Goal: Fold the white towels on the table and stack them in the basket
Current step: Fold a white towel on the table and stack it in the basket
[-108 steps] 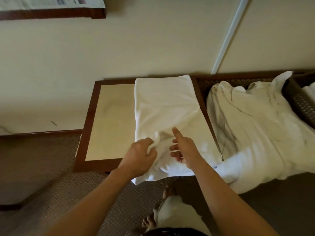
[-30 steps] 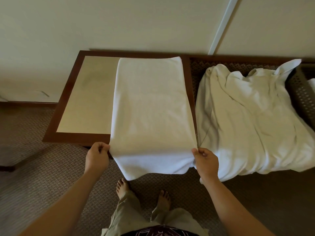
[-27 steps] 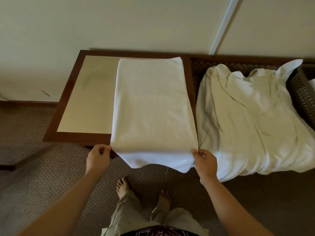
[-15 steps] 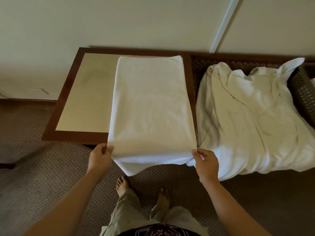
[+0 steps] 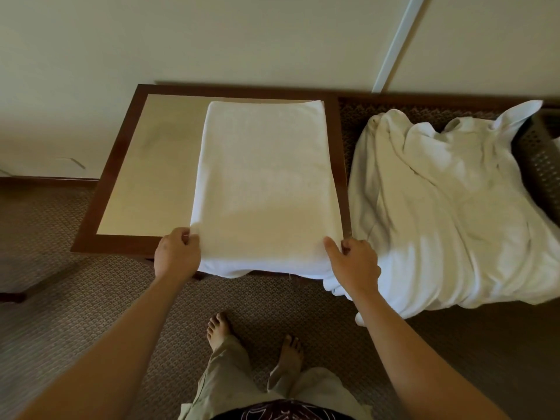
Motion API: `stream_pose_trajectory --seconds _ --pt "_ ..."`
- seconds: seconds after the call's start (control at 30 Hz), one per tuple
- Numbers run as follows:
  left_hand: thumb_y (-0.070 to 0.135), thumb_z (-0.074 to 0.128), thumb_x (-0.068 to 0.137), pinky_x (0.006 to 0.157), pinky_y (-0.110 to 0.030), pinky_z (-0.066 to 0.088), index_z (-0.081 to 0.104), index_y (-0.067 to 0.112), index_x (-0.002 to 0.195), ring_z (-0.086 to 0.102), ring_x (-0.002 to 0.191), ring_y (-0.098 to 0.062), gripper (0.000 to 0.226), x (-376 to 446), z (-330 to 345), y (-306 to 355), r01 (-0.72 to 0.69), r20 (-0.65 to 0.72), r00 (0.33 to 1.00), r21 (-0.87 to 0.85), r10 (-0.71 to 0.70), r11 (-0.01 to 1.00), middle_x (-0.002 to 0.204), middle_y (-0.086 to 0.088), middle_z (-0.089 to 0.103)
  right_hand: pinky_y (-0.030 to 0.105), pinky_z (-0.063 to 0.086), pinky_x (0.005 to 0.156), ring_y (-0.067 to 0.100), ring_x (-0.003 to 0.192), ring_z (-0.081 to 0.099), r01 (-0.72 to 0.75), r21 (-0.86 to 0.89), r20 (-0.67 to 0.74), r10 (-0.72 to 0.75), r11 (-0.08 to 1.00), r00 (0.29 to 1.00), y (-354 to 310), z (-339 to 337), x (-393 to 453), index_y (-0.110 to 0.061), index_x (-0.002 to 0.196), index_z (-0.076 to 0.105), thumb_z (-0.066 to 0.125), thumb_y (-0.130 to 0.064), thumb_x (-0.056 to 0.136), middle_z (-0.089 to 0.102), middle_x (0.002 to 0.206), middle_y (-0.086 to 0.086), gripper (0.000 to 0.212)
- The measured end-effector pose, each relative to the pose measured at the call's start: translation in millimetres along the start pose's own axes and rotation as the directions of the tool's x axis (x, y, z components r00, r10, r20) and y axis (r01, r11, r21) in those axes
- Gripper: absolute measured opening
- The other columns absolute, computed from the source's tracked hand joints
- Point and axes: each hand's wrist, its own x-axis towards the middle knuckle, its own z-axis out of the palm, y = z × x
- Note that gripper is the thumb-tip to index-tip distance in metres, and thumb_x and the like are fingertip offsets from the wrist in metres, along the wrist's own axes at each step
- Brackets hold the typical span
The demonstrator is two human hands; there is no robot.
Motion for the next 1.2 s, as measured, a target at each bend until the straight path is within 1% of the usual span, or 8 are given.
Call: stream_pose_trajectory --seconds 0.1,0.2,0.33,0.5,0.73,0.9,1.03,1.2 --pt "0.025 0.053 0.097 0.074 -0.039 0.049 0.065 0.018 0.107 0.06 0.088 -0.026 0.017 14 -9 10 0.094 0.146 0.985 0.01 -0.095 0.995 0.099 -0.001 0.067 0.035 0.043 0.067 0.018 0.066 0.054 0.019 0.136 0.033 -0.023 0.991 0.999 -2 -1 10 -0.02 0.062 0.052 0.062 -0.048 0.093 0.054 0.065 -0.004 0.043" --pt "0.017 0.05 0.095 0.071 -0.04 0.05 0.064 0.015 0.09 0.059 0.079 -0.027 0.015 17 -10 13 0.087 0.174 0.98 0.063 -0.097 0.994 0.092 -0.01 0.067 0.038 0.045 0.07 0.019 0.072 0.056 0.007 0.196 -0.107 0.014 0.981 0.994 2 3 3 -0.025 0.064 0.054 0.065 -0.037 0.095 0.057 0.075 -0.002 0.035" --pt "0.021 0.043 0.094 0.08 -0.046 0.049 0.054 0.01 0.105 0.056 0.096 -0.034 0.019 9 1 13 0.084 0.096 0.991 0.087 -0.093 0.993 0.105 -0.011 0.058 0.049 0.047 0.084 0.033 0.087 0.058 -0.143 0.067 -0.098 0.15 0.987 0.984 -5 12 -4 -0.023 0.064 0.048 0.051 -0.04 0.093 0.062 0.084 0.006 0.033" --pt "0.032 0.036 0.106 0.073 -0.04 0.04 0.047 0.015 0.108 0.051 0.082 -0.025 0.02 6 7 22 0.094 0.009 0.996 -0.025 -0.094 0.995 0.086 0.003 0.049 0.049 0.051 0.084 0.029 0.086 0.059 -0.09 0.008 -0.061 0.09 0.996 0.994 -18 9 18 -0.025 0.069 0.048 0.046 -0.065 0.089 0.064 0.084 0.003 0.045" --pt "0.047 0.034 0.108 0.063 -0.041 0.04 0.043 0.013 0.107 0.051 0.075 -0.031 0.035 9 20 3 -0.152 -0.086 0.981 0.228 0.175 0.962 0.1 -0.011 0.059 0.05 0.051 0.086 0.03 0.092 0.06 -0.042 0.019 -0.135 0.044 0.999 0.99 -10 15 25 -0.02 0.085 0.058 0.052 -0.042 0.1 0.064 0.091 0.002 0.028" --pt "0.057 0.036 0.104 0.067 -0.041 0.043 0.051 0.012 0.118 0.055 0.081 -0.031 0.049 15 25 14 -0.006 -0.117 0.993 0.169 0.026 0.986 0.106 -0.008 0.061 0.048 0.047 0.093 0.03 0.099 0.058 -0.075 -0.097 -0.094 0.066 0.992 0.993 -24 13 34 -0.018 0.1 0.063 0.044 -0.054 0.097 0.065 0.099 0.001 0.041" --pt "0.06 0.032 0.104 0.063 -0.041 0.043 0.045 0.014 0.109 0.055 0.077 -0.033 0.049 21 26 10 -0.054 -0.099 0.992 0.213 0.076 0.976 0.101 -0.01 0.062 0.05 0.052 0.086 0.031 0.091 0.061 0.004 -0.132 -0.112 -0.019 0.991 0.994 -15 11 38 -0.02 0.086 0.056 0.045 -0.051 0.101 0.065 0.088 0.001 0.037" --pt "0.055 0.031 0.106 0.063 -0.042 0.04 0.044 0.011 0.109 0.051 0.074 -0.031 0.046 15 29 12 -0.061 -0.144 0.985 0.227 0.095 0.972 0.103 -0.012 0.06 0.05 0.053 0.086 0.032 0.096 0.061 -0.039 -0.05 -0.14 0.032 0.998 0.99 -19 16 35 -0.013 0.099 0.063 0.047 -0.044 0.102 0.066 0.097 0.005 0.034"
